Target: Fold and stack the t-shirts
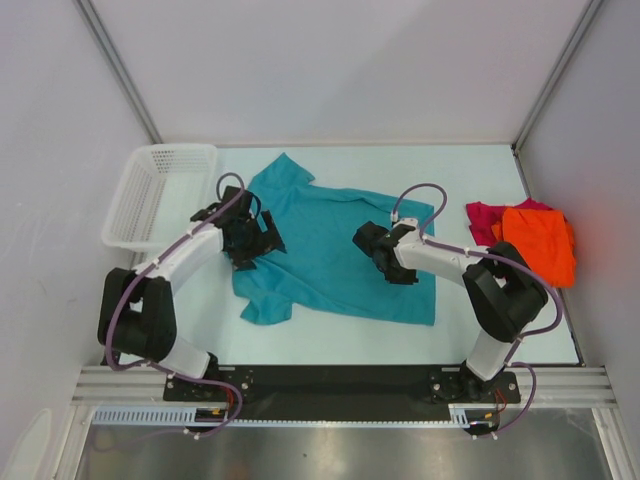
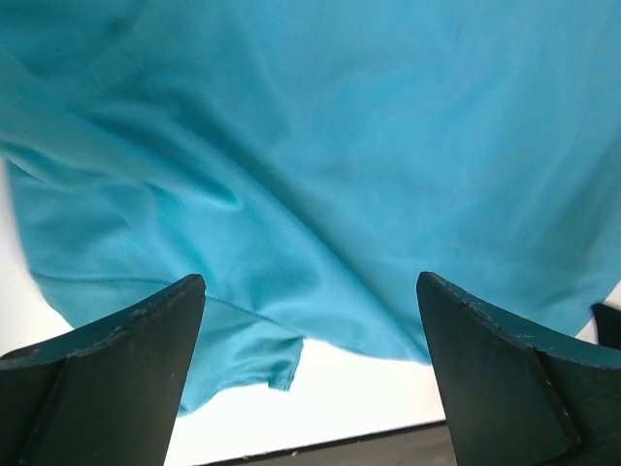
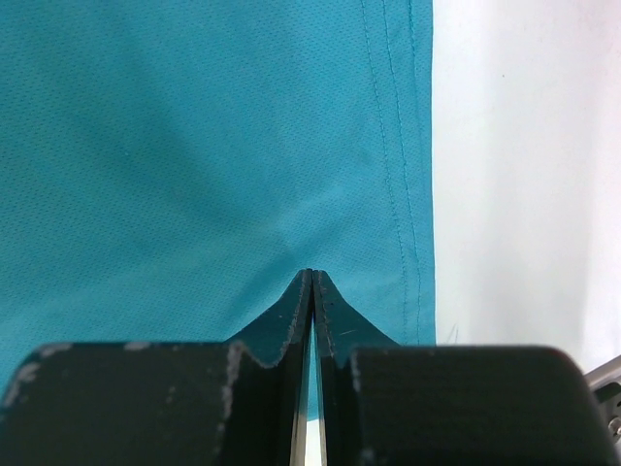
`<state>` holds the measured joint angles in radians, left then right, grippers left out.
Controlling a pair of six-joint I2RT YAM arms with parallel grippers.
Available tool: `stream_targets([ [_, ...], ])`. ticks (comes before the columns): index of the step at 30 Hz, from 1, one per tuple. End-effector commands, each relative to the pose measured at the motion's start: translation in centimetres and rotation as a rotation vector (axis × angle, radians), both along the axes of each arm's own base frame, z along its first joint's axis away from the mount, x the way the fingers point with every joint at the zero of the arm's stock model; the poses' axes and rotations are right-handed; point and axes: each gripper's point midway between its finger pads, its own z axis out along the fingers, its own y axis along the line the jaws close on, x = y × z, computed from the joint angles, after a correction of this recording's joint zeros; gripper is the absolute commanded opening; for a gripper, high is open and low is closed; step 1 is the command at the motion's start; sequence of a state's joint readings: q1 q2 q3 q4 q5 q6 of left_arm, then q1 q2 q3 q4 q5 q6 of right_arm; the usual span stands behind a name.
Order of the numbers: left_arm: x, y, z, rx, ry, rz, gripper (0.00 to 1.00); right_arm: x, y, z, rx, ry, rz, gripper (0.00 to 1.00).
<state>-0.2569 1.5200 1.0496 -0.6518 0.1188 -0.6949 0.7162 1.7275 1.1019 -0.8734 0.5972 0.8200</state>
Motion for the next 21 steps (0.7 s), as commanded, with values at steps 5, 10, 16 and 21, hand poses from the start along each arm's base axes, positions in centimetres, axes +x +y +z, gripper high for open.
stream_targets([
  [5, -5.0, -1.3, -2.3, 0.001, 0.072, -0.039, 0.96, 0.4, 0.2, 0.1, 0.002, -0.034, -0.006, 0.07],
  [10, -7.2, -0.9, -1.8, 0.014, 0.076, -0.037, 0.96, -0.1, -0.3, -0.3, 0.000, -0.030, -0.012, 0.07],
  [16, -9.6, 0.2, -1.9, 0.023, 0.083, -0.018, 0.96, -0.4, -0.3, -0.5, 0.004, -0.023, -0.013, 0.07],
  [21, -11.0, 0.5, -2.8, 0.022, 0.109, -0.015, 0.96, -0.5, -0.2, -0.4, 0.005, -0.023, -0.013, 0.07],
])
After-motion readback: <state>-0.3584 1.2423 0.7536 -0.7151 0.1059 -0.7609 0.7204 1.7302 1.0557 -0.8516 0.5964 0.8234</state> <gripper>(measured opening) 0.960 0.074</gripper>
